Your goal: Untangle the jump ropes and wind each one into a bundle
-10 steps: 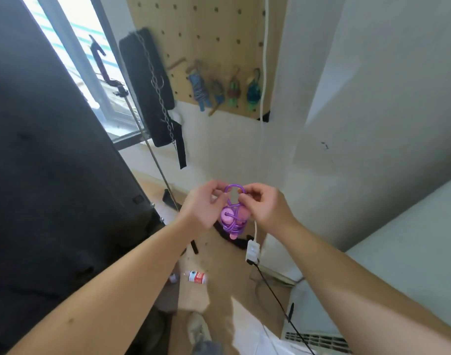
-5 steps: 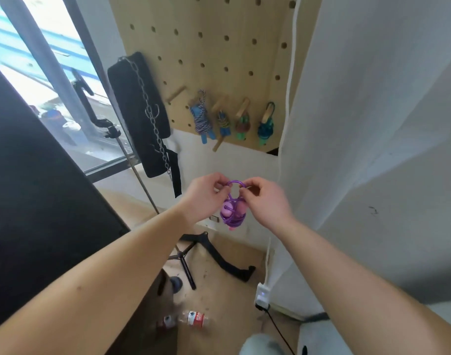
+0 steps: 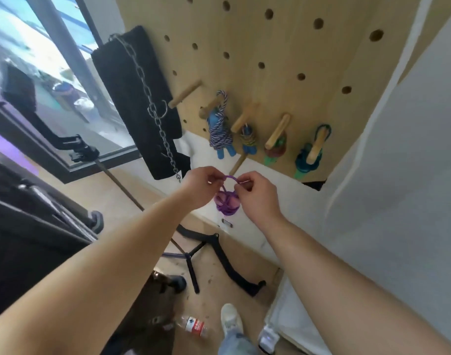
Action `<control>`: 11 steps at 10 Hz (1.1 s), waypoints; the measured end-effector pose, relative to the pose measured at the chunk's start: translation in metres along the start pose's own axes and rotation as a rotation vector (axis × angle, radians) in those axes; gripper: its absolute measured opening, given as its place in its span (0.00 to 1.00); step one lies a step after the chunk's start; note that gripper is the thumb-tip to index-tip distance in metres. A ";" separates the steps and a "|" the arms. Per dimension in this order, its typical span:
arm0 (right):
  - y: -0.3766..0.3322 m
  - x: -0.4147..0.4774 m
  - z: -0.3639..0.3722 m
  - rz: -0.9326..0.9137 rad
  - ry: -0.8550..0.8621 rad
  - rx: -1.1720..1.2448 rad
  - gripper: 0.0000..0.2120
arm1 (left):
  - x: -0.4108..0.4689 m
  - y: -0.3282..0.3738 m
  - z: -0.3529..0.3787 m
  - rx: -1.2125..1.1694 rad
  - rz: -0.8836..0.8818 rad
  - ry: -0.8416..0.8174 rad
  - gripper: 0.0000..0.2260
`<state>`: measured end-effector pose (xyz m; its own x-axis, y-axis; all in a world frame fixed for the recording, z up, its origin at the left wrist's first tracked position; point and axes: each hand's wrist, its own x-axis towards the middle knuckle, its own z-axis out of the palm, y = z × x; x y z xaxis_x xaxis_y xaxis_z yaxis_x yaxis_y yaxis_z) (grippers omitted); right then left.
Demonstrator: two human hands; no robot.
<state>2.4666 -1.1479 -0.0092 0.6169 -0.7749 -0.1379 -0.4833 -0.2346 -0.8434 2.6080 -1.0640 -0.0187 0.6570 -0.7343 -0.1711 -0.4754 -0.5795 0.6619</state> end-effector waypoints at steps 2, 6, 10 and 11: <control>0.007 0.052 0.008 0.062 -0.028 -0.048 0.03 | 0.046 -0.007 0.006 0.132 -0.014 -0.023 0.09; 0.022 0.100 0.022 0.135 0.096 0.007 0.07 | 0.106 0.000 0.038 -0.444 -0.304 -0.145 0.09; 0.024 0.107 0.036 0.090 0.066 -0.003 0.11 | 0.096 -0.007 0.039 -0.621 -0.412 -0.046 0.11; 0.024 0.101 0.042 0.098 0.060 -0.022 0.15 | 0.076 -0.007 0.029 -0.456 -0.374 -0.080 0.14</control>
